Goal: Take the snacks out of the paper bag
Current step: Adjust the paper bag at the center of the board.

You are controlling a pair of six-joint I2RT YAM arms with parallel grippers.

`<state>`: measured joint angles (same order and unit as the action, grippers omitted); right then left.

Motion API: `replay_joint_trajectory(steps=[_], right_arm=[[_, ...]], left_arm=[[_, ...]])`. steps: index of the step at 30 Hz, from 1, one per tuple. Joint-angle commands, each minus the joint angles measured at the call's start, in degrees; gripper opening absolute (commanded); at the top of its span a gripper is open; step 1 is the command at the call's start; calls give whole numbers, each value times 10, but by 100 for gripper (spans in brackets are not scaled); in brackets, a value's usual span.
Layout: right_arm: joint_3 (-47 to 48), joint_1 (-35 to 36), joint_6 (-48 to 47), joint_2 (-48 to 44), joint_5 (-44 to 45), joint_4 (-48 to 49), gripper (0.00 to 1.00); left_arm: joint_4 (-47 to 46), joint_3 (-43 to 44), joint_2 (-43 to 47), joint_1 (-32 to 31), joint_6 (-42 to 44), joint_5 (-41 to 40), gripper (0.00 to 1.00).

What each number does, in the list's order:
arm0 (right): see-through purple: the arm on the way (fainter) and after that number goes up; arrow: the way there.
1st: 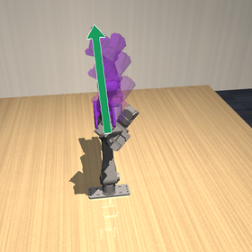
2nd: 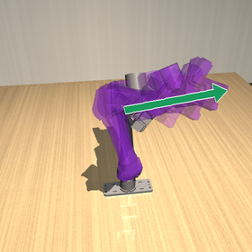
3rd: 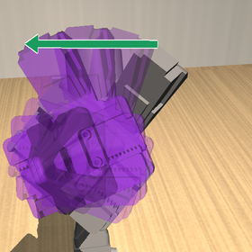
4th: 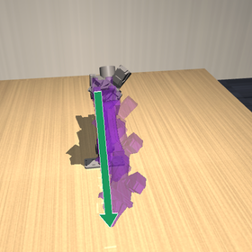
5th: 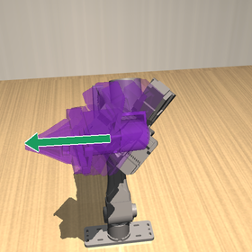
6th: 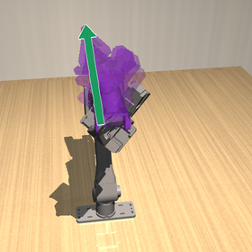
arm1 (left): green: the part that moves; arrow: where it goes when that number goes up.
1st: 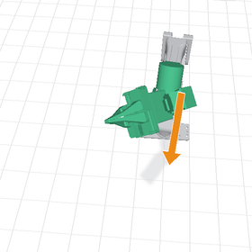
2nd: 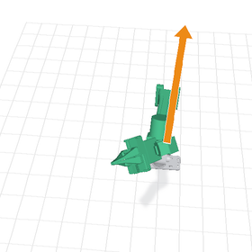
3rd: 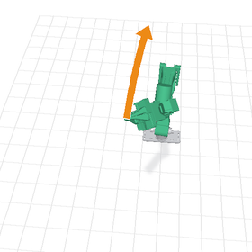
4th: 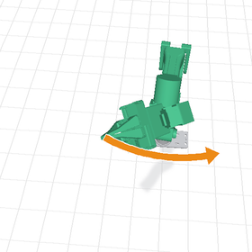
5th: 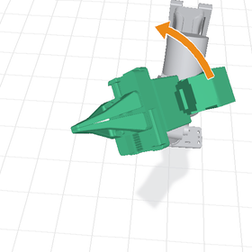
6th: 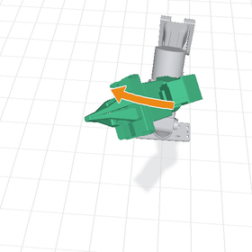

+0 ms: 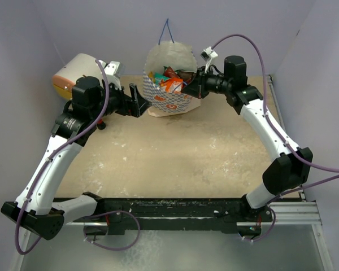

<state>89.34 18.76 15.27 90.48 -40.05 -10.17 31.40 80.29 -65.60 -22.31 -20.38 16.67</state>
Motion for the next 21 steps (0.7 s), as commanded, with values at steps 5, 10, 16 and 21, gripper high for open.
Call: replay_joint_trajectory(steps=[5, 10, 16, 21], right_arm=[[-26, 43, 24, -61, 5, 12, 0], [-68, 109, 60, -107, 80, 20, 0], [-108, 214, 119, -128, 210, 26, 0], [-84, 309, 167, -99, 301, 11, 0]], left_arm=[[8, 10, 13, -1, -13, -27, 99], [41, 5, 30, 0, -41, -44, 99], [88, -12, 78, 0, -99, -69, 99], [163, -5, 122, 0, -154, -93, 99]])
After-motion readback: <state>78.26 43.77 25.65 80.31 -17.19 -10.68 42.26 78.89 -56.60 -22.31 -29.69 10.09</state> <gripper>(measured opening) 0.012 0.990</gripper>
